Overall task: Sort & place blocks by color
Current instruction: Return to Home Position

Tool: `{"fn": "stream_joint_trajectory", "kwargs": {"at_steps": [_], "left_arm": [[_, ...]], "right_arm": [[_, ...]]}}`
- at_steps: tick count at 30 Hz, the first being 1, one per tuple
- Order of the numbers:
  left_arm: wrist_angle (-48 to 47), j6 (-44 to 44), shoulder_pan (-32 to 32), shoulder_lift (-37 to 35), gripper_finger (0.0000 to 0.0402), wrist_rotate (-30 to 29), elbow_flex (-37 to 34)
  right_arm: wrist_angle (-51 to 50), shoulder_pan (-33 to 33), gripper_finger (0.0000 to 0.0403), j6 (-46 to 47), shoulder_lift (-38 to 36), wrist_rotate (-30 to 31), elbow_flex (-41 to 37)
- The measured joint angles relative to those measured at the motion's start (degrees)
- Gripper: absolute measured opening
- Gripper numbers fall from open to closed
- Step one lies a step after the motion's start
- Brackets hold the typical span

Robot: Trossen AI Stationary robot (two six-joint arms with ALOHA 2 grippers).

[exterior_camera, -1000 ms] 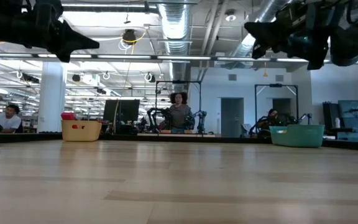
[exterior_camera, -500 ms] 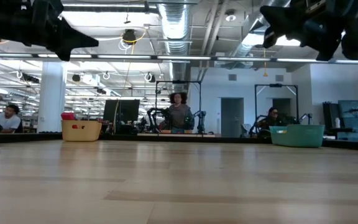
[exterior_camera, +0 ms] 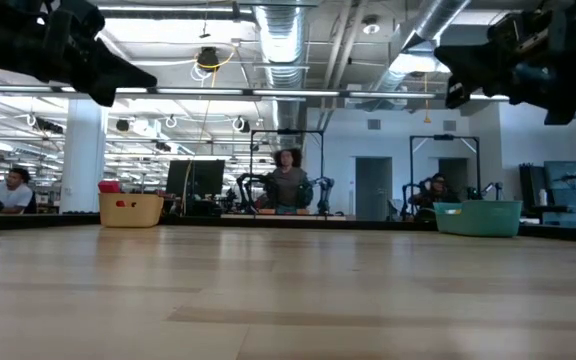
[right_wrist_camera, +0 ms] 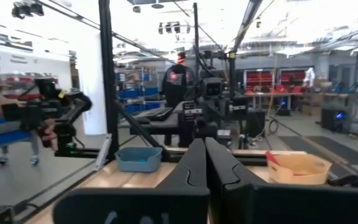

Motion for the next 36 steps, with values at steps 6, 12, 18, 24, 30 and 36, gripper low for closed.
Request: {"fn": "stream_joint_trajectory", "kwargs": {"at_steps": [6,12,18,24,30,36], "left_arm": [[3.32,0.4,2.9,-0.02,0.0,4.68,-0.02],[4.08,0.6,4.33,-0.76,0.0,7.95,0.23],[-1.24,0.58,4.59,-6.29,0.0,7.91,0.51],[-6.66,-2.08,4.58,-14.74,0.0,6.99,-1.96],[-5.23,-3.42,4.56,-15.29,0.0,5.53,-4.08],[-3.91,-1.71,4.56,-15.93,0.0,4.71,-4.06]], "right_arm": [[-0.2,-2.32,0.0002,-0.23,-0.03,-0.84,0.0],[-0.39,-2.17,0.0002,2.24,-0.01,-2.71,0.0],[-3.49,-1.89,0.0003,3.65,-0.02,-3.03,0.03],[-8.22,2.6,0.0003,-2.74,0.15,1.12,0.03],[-7.89,7.51,0.0003,-5.65,0.95,4.98,0.03],[-7.16,15.08,0.0002,-3.82,0.85,9.74,0.03]]}}
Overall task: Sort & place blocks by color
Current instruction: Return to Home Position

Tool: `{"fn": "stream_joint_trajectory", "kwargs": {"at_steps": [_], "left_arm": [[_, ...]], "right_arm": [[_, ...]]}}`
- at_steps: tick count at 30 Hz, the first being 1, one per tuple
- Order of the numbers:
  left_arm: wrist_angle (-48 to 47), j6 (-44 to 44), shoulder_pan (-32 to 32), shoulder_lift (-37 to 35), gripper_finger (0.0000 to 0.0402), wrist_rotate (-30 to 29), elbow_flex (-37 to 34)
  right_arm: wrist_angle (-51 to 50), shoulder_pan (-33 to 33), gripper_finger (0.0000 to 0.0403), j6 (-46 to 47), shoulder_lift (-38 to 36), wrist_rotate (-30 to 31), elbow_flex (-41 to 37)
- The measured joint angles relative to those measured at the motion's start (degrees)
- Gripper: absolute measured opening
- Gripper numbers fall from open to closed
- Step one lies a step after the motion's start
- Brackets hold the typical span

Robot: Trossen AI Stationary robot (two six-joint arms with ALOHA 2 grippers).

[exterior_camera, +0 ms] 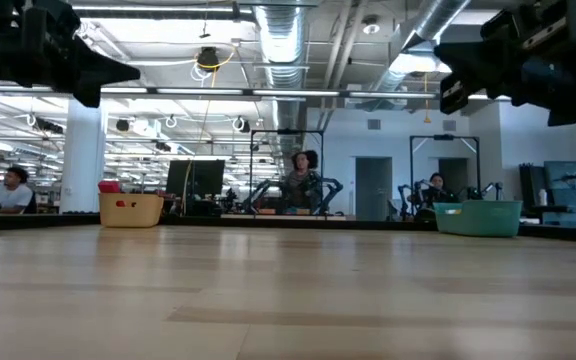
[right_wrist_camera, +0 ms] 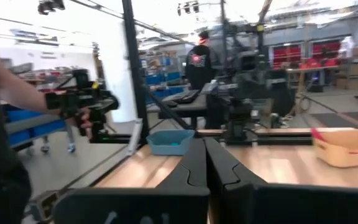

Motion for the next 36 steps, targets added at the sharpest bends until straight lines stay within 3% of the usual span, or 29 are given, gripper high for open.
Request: {"fn": "stream_joint_trajectory", "kwargs": {"at_steps": [5,12,26,36], "left_arm": [[-0.13,1.39,0.0,0.04,0.0,-0.34,-0.02],[0.08,2.06,-0.02,0.02,0.0,-0.68,1.88],[0.7,1.38,-0.02,0.03,0.0,1.46,-0.29],[9.51,-0.5,0.0,0.02,0.0,3.25,-5.85]], "right_arm": [[-3.79,2.3,0.0003,-0.19,-0.72,-0.6,-0.21],[-4.29,-3.79,0.0002,1.54,-9.31,-1.49,-3.89],[-13.64,-17.96,0.0002,-1.74,-18.9,-13.73,-3.91],[-15.34,-15.54,0.0002,-4.32,-19.07,-10.95,-3.96]]}}
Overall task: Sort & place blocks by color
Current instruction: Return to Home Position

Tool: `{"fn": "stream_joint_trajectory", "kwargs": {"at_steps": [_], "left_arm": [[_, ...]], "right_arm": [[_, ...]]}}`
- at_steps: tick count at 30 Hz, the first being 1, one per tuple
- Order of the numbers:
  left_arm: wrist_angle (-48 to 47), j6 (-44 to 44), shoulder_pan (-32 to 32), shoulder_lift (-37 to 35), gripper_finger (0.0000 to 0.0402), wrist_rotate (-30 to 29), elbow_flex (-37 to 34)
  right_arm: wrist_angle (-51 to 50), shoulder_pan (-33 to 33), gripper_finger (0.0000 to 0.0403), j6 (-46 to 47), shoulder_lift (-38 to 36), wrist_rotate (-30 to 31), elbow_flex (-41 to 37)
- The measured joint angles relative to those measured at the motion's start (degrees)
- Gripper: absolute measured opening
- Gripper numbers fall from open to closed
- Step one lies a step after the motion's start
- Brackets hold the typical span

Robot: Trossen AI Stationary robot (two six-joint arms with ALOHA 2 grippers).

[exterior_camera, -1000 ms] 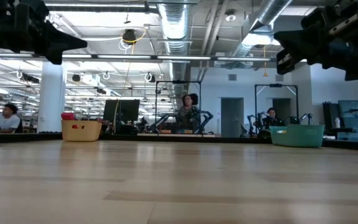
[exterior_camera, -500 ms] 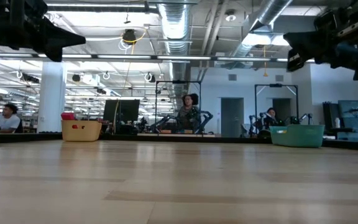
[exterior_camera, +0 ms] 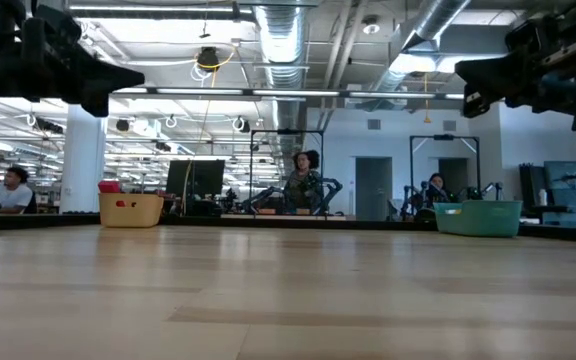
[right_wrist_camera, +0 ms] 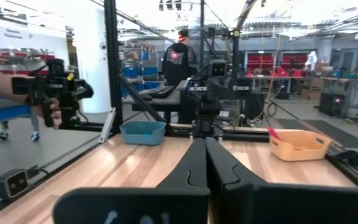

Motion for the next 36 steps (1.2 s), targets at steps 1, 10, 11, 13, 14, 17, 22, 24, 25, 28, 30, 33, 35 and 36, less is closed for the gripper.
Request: {"fn": "stream_joint_trajectory", "kwargs": {"at_steps": [1,10,11,13,14,17,22,24,25,28,30,33,35,36], "left_arm": [[1.22,-0.01,0.0,0.0,0.0,0.06,-0.78],[2.32,-0.19,0.0,0.11,0.0,-0.07,-1.65],[2.18,-0.19,0.0,0.11,0.0,-0.09,-1.66],[2.15,-0.3,0.0,0.13,0.0,-0.06,-1.67],[2.17,-0.62,0.0,0.13,0.0,0.06,-1.67],[2.14,-1.92,0.0,0.13,0.0,1.8,-1.7],[2.1,-2.23,-0.02,0.13,0.0,2.38,-1.74],[2.1,-2.19,-0.02,0.13,0.0,2.25,-1.78],[2.1,-2.18,-0.02,0.13,0.0,2.25,-1.78],[2.08,-2.18,-0.02,0.13,0.0,1.99,-1.78],[2.1,-2.16,-0.02,0.13,0.0,1.99,-1.8],[2.09,-2.16,-0.02,0.13,0.0,1.97,-1.83],[2.09,-2.1,-0.02,0.13,0.0,1.96,-1.83],[2.08,-2.1,-0.02,0.13,0.0,1.95,-1.84]], "right_arm": [[0.05,0.63,0.0002,0.0,0.0,0.24,0.0],[-0.32,2.42,0.0002,2.46,-3.57,-0.21,-0.04],[-1.09,1.66,0.0002,2.58,-4.53,-0.37,-0.04],[-3.84,-0.26,0.0003,3.41,-6.83,-1.88,-0.04],[-4.48,-1.38,0.0003,4.58,-8.04,-3.25,-0.04],[-4.19,-4.98,0.0002,11.17,-12.59,-7.17,-0.07],[-4.71,-7.38,0.0002,17.66,-22.2,-7.74,-0.07],[-5.61,-7.31,0.0002,17.81,-25.97,-6.39,-0.08],[-7.01,-7.08,0.0002,17.84,-27.8,-5.27,-0.09],[-13.03,-5.63,0.0002,16.42,-32.5,-1.29,-0.09],[-15.56,-3.85,0.0001,14.69,-32.28,1.29,-0.09],[-16.14,0.47,0.0001,11.12,-32.1,6.15,-0.09],[-16.85,4.26,0.0001,9.04,-31.28,8.94,-0.09],[-17.0,6.43,0.0001,7.82,-30.82,10.64,-0.09]]}}
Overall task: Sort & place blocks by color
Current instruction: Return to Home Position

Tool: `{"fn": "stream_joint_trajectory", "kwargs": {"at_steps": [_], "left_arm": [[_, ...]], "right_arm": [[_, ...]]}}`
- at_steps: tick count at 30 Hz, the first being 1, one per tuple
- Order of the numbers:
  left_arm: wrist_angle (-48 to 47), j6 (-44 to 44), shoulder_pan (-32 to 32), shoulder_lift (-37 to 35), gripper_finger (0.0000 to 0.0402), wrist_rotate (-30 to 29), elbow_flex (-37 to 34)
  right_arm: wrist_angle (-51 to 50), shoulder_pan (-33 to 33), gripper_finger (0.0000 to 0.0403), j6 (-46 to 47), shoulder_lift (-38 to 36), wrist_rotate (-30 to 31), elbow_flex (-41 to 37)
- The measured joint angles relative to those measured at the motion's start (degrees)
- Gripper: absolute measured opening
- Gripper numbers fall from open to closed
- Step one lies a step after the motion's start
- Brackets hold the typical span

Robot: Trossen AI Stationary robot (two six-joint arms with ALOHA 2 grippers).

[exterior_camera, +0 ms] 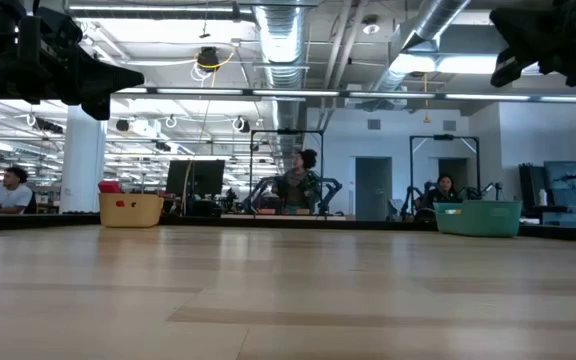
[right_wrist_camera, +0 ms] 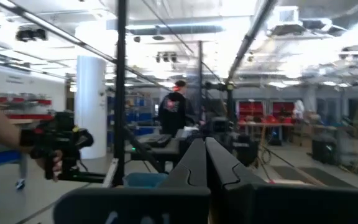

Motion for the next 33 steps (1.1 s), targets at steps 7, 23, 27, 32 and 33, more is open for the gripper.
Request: {"fn": "stream_joint_trajectory", "kwargs": {"at_steps": [7,23,27,32,33], "left_arm": [[0.01,0.13,0.02,0.0,0.0,-1.21,-0.04],[2.98,-3.05,-3.97,0.02,0.0,-2.95,-0.05],[1.62,-3.06,-5.29,0.02,0.0,-2.95,-0.05],[-2.03,-3.12,-6.8,0.04,0.0,1.34,-0.05],[-1.79,-3.28,-7.26,0.04,0.0,2.35,-0.05]], "right_arm": [[-10.89,16.29,0.0001,-10.98,0.43,13.89,0.0],[-18.74,31.86,0.0005,-23.44,0.37,31.51,0.0],[-18.8,31.86,0.0006,-21.56,0.37,31.57,0.0],[-18.81,31.86,0.0006,-17.72,0.37,31.46,0.0],[-18.83,31.86,0.0006,-16.64,0.37,31.44,0.0]]}}
